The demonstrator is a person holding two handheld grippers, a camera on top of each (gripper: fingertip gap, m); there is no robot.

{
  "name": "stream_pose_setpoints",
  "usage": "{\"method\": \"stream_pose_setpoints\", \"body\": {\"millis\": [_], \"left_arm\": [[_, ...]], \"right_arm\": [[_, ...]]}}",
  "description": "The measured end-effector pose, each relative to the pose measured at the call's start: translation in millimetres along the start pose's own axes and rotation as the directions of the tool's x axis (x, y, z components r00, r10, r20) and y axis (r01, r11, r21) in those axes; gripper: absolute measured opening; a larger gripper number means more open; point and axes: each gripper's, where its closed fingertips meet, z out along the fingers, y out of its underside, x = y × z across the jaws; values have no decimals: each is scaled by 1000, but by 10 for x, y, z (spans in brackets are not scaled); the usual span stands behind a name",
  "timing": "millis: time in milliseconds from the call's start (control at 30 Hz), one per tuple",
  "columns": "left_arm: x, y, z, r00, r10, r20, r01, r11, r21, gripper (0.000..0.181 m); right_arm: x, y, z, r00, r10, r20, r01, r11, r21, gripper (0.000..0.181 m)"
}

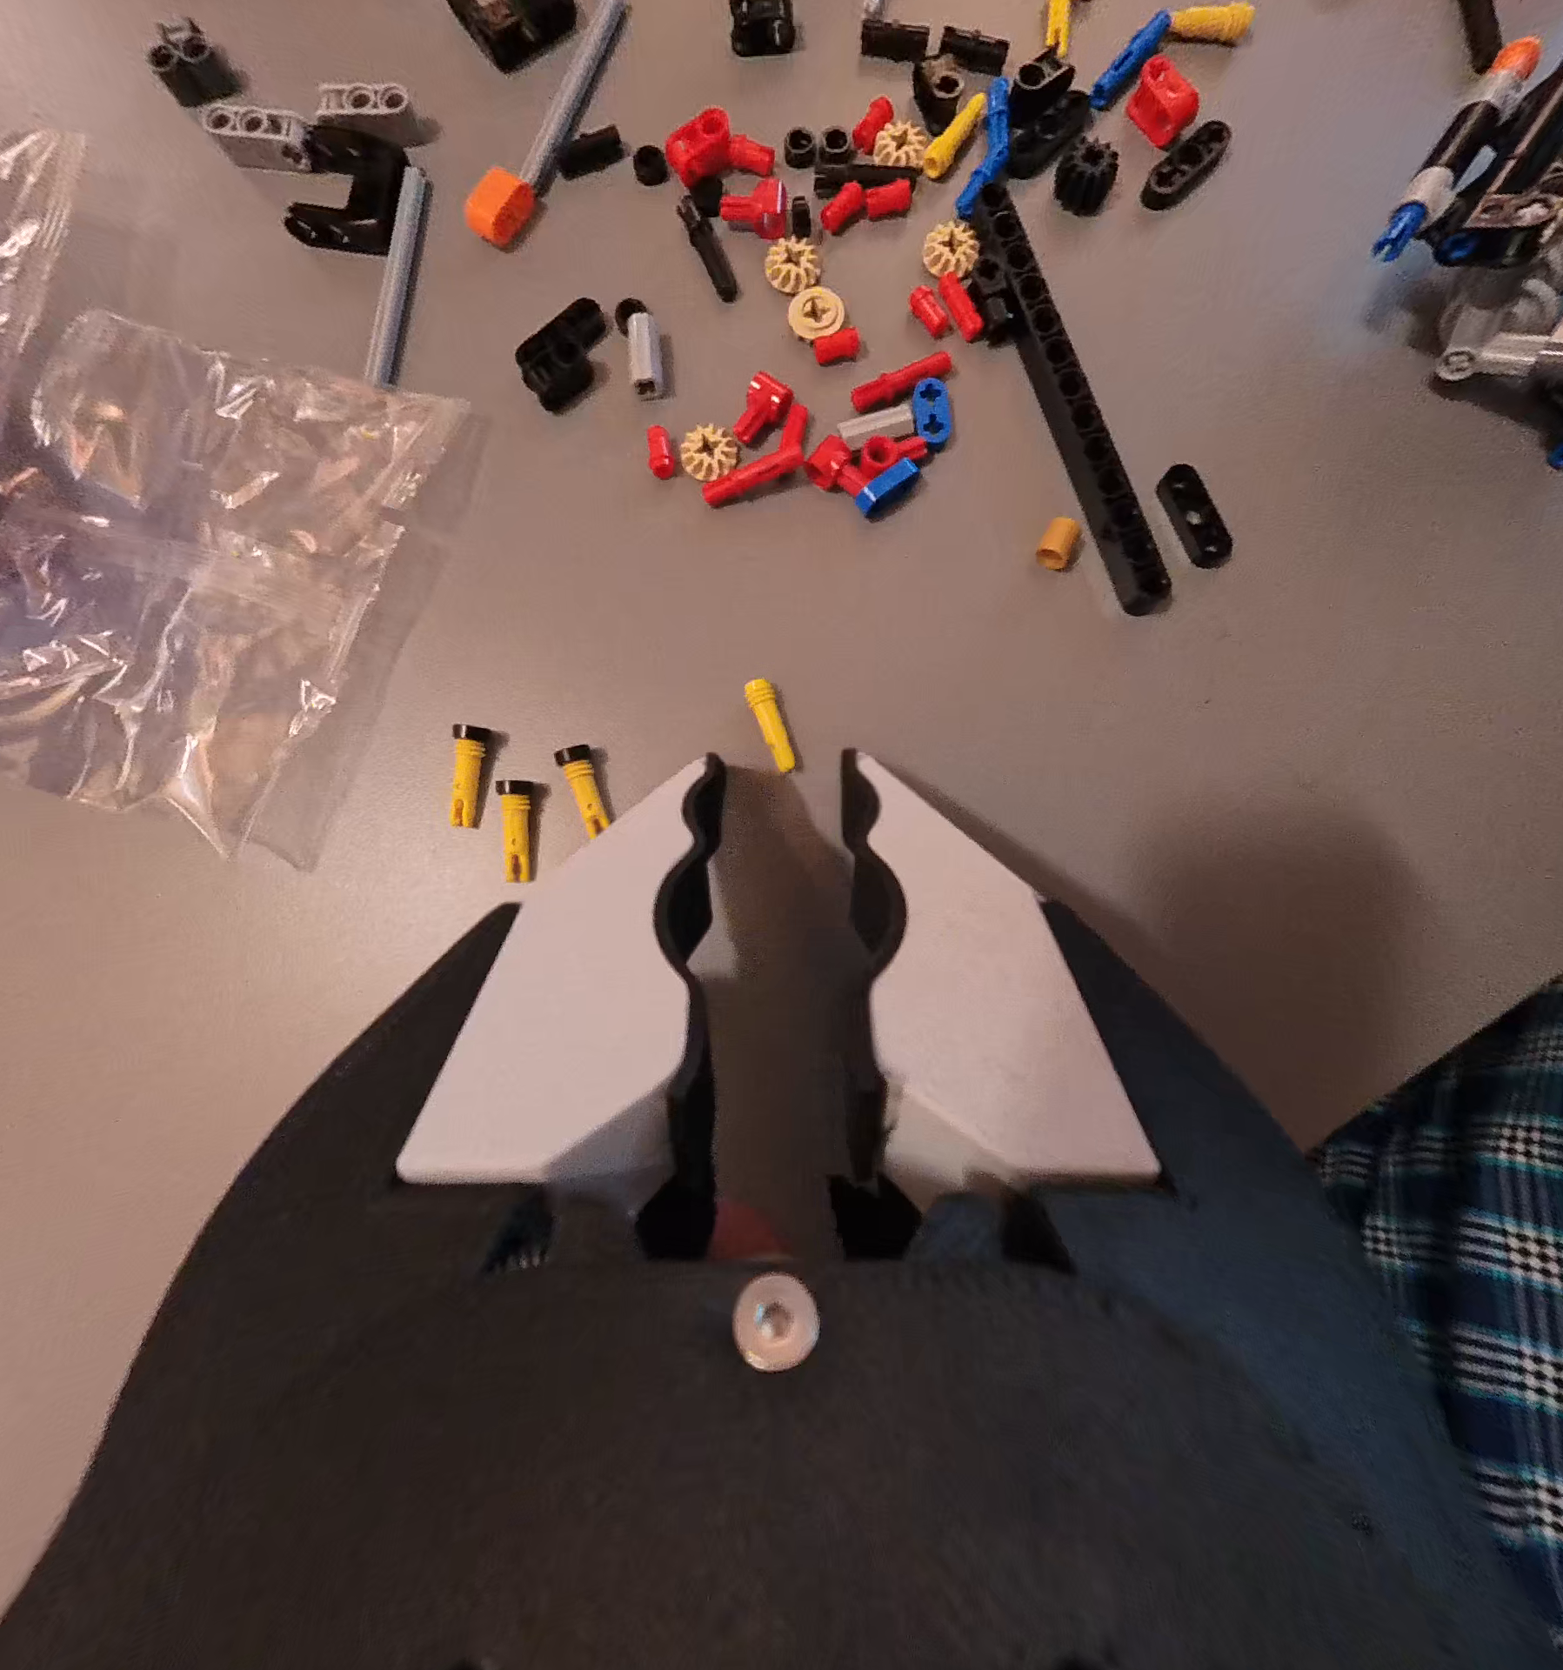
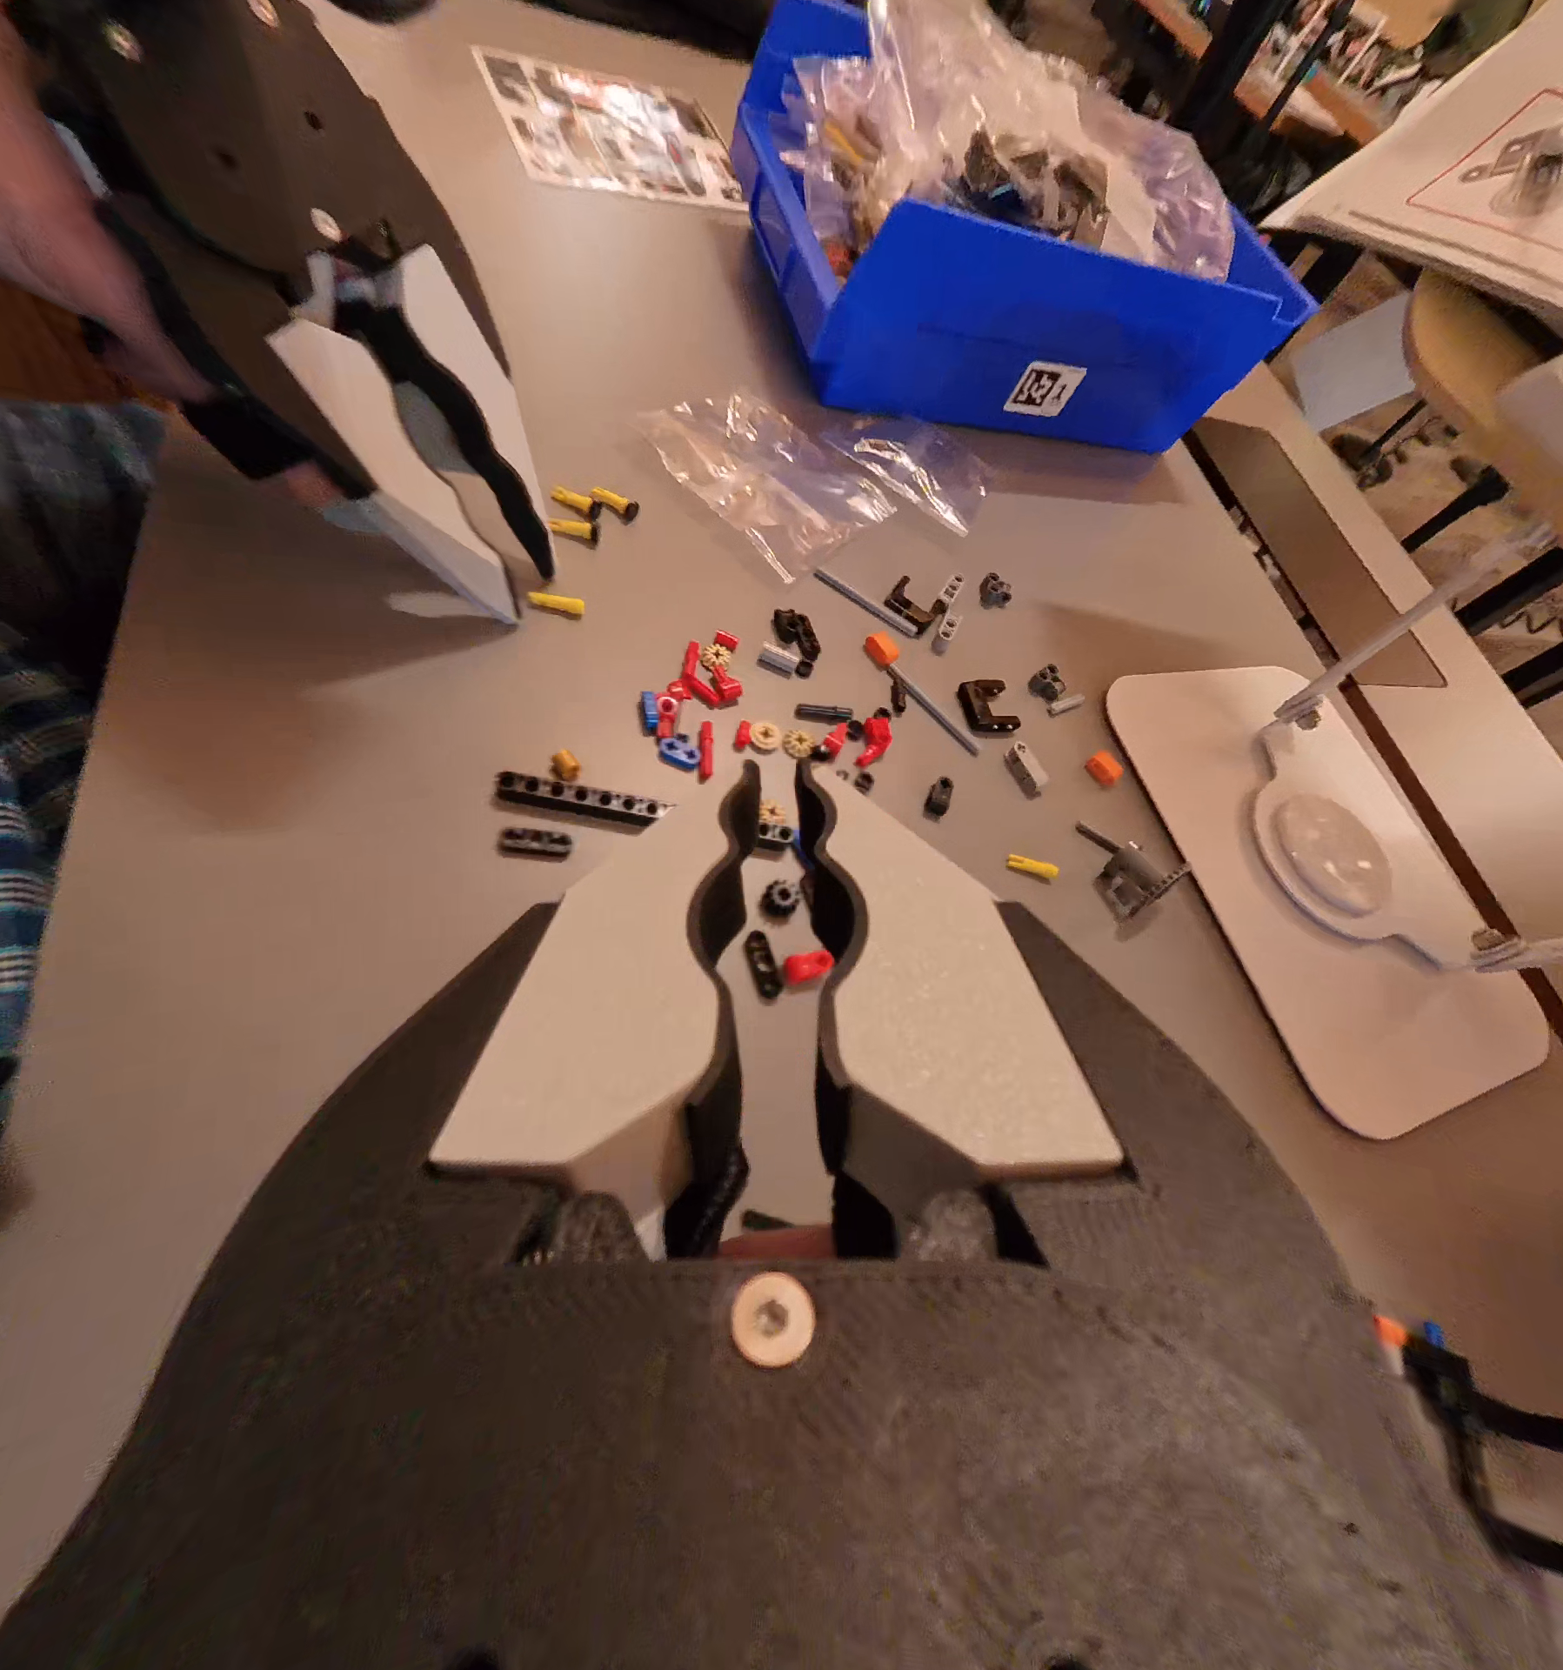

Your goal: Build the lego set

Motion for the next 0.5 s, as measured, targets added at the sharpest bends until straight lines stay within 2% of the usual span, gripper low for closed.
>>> {"method": "stream_pose_setpoints", "body": {"millis": [100, 233, 333, 500], "left_arm": [[-3, 15, -16, 1000, 8, 9, -8, 1000, 18, 32], [2, 49, -41, 1000, -18, 11, 18, 999, 44, 32], [-5, 64, -52, 999, -29, 13, 28, 998, 63, 32], [-1, 68, -58, 999, -32, 13, 31, 995, 94, 31]], "right_arm": [[130, 17, 208, 999, -29, 38, 32, 996, -83, 8], [308, 90, 542, 993, -42, 113, 61, 985, -164, 9], [420, 331, 763, 986, 16, 167, 32, 960, -278, 9], [393, 566, 970, 967, 101, 235, -9, 932, -363, 8]]}}
